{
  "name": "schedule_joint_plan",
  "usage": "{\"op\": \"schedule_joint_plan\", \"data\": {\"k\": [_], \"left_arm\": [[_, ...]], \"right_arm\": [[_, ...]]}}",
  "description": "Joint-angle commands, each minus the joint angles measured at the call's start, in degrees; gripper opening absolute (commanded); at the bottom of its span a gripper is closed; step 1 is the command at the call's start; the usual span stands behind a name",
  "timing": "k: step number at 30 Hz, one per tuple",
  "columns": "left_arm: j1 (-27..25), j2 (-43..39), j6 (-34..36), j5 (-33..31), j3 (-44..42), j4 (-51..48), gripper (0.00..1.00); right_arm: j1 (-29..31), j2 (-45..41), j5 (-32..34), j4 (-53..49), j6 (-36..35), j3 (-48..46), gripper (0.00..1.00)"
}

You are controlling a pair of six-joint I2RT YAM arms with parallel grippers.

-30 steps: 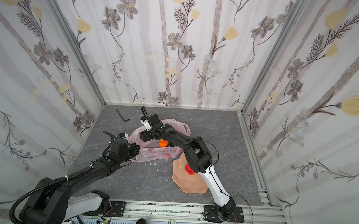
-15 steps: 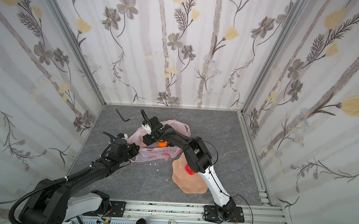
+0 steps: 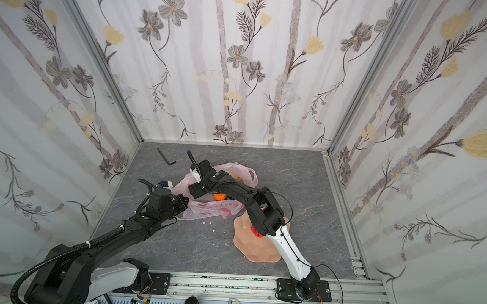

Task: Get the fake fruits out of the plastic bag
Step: 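Reach the right gripper into the bag and close on the cream fruit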

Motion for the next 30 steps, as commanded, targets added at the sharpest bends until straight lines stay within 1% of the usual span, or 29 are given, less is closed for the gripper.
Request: {"op": "schedule_joint_plan", "data": {"k": [1,3,7,10,14,20,22,24,30], "left_arm": [[0.1,-0.3,-0.1,0.1,-0.2,-0.1,0.00],[0.1,-0.2,-0.1,0.0,0.0,-0.1,0.00],[0.0,-0.1,-0.1,0.2,0.2,-0.2,0.00],[0.1,-0.2,-0.1,0.3,0.2,-0.1,0.00],[0.1,-0.2,-0.1,0.1,0.0,-0.2,0.00],[0.1,-0.1,-0.3,-0.5,-0.1,-0.3,0.00],[0.1,-0.1,-0.4,-0.7,-0.1,-0.2,0.00],[0.1,-0.2,-0.4,-0.8,0.1,-0.2,0.00],[0.5,0.4,-0.6,-0.7,0.6,-0.2,0.00]], "right_arm": [[0.0,0.7,0.1,2.8,1.3,1.2,0.87],[0.1,1.3,-0.8,3.1,2.2,2.0,0.87],[0.1,3.2,0.0,2.7,3.0,4.5,0.87],[0.1,4.7,0.2,2.1,3.2,7.0,0.84],[0.1,5.6,0.5,0.8,3.7,9.2,0.77],[0.0,3.5,-1.1,-1.6,4.3,8.9,0.58],[0.0,2.0,-1.7,-1.5,4.3,7.2,0.54],[0.0,-0.1,-2.0,-0.3,4.4,4.3,0.52],[0.0,-7.8,-3.6,4.1,5.3,-6.1,0.52]]}}
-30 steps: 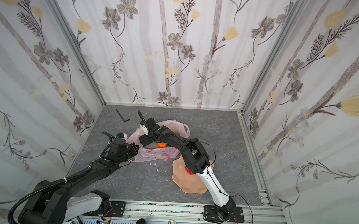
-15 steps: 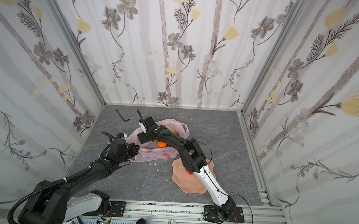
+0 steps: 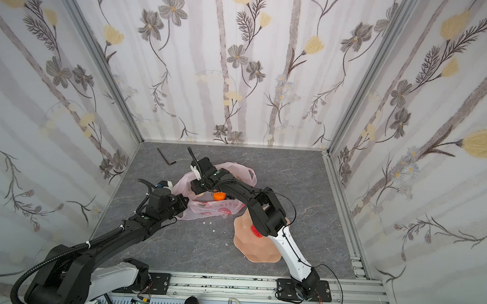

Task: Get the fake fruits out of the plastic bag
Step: 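Reach the right gripper into the bag and close on the cream fruit, then lift the cream fruit out of the bag toward the peach plate, then lower the cream fruit onto the plate beside the apple and open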

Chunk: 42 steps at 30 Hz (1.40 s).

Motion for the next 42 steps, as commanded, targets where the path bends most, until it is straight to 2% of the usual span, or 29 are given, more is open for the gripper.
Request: {"op": "schedule_joint_plan", "data": {"k": [1,6,12,20,25,31,42], "left_arm": [[0.3,0.4,-0.4,-0.8,0.6,-0.2,0.00],[0.5,1.1,-0.2,-0.3,1.8,-0.1,0.00],[0.6,2.7,0.5,1.0,2.8,0.3,0.00],[0.6,3.6,1.6,2.5,2.7,0.8,0.00],[0.6,3.2,2.4,2.7,2.1,1.2,0.00],[0.6,2.7,3.2,2.9,1.4,1.7,0.00],[0.7,3.3,3.3,3.4,1.2,2.9,0.00]], "right_arm": [[0.1,-4.9,-2.1,5.1,1.1,-5.2,0.52],[0.1,-15.5,-3.7,13.1,2.3,-19.8,0.52],[0.2,-28.1,-2.8,20.5,4.9,-35.0,0.51],[0.9,-42.7,4.6,28.3,10.7,-50.9,0.49],[3.5,-51.7,13.6,26.6,14.3,-58.1,0.48],[7.2,-63.2,23.1,24.4,22.1,-68.5,0.47],[9.3,-77.4,28.4,15.1,29.8,-81.1,0.46]]}}
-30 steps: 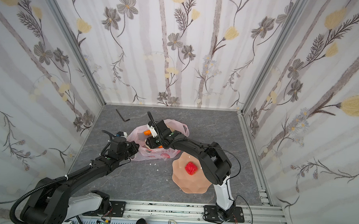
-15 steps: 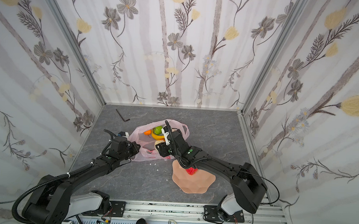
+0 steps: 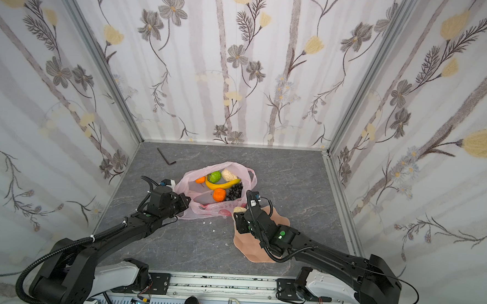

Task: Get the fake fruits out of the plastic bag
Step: 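Lower the cream fruit onto the plate beside the apple and open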

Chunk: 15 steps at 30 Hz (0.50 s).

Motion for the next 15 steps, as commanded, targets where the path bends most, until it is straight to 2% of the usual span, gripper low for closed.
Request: {"op": "schedule_joint_plan", "data": {"k": [1,9,15], "left_arm": [[0.1,0.2,0.1,0.1,-0.2,2.2,0.00],[0.1,0.8,0.3,0.2,-0.2,2.5,0.00],[0.1,0.2,0.1,-0.5,-0.4,3.1,0.00]], "right_arm": [[0.6,-3.3,3.3,-2.8,3.9,-3.0,0.46],[2.8,-7.8,4.0,4.7,6.8,-13.6,0.45],[5.0,-7.8,6.7,8.2,5.9,-16.2,0.44]]}}
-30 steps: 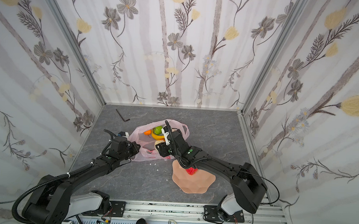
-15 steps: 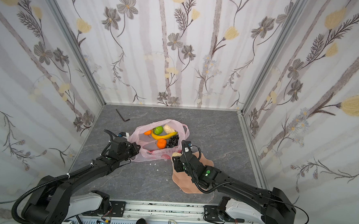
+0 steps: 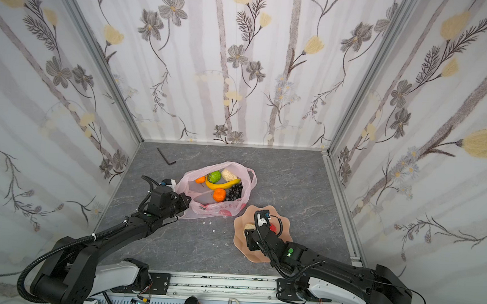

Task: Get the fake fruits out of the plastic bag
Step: 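Lower the cream fruit onto the plate beside the apple and open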

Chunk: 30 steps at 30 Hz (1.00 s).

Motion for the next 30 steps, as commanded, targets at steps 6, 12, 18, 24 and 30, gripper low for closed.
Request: {"op": "schedule_joint_plan", "data": {"k": [6,12,18,24,30], "left_arm": [[0.1,0.0,0.1,-0.8,-0.4,3.2,0.00],[0.2,1.0,-0.5,-0.5,-0.8,5.2,0.00],[0.1,1.6,-0.6,-1.2,-0.2,6.0,0.00],[0.1,0.9,-0.6,-1.8,-0.3,6.1,0.00],[0.1,1.0,-0.5,-1.5,-0.4,6.1,0.00]], "right_arm": [[2.2,-0.4,8.2,6.8,0.9,-3.1,0.45],[2.2,0.7,13.1,10.8,-0.8,-4.7,0.47],[2.1,5.7,17.3,15.8,-2.5,-4.7,0.47],[2.2,11.1,19.9,18.2,-3.3,-3.6,0.48],[2.2,9.4,23.8,21.0,-1.9,-6.6,0.49]]}}
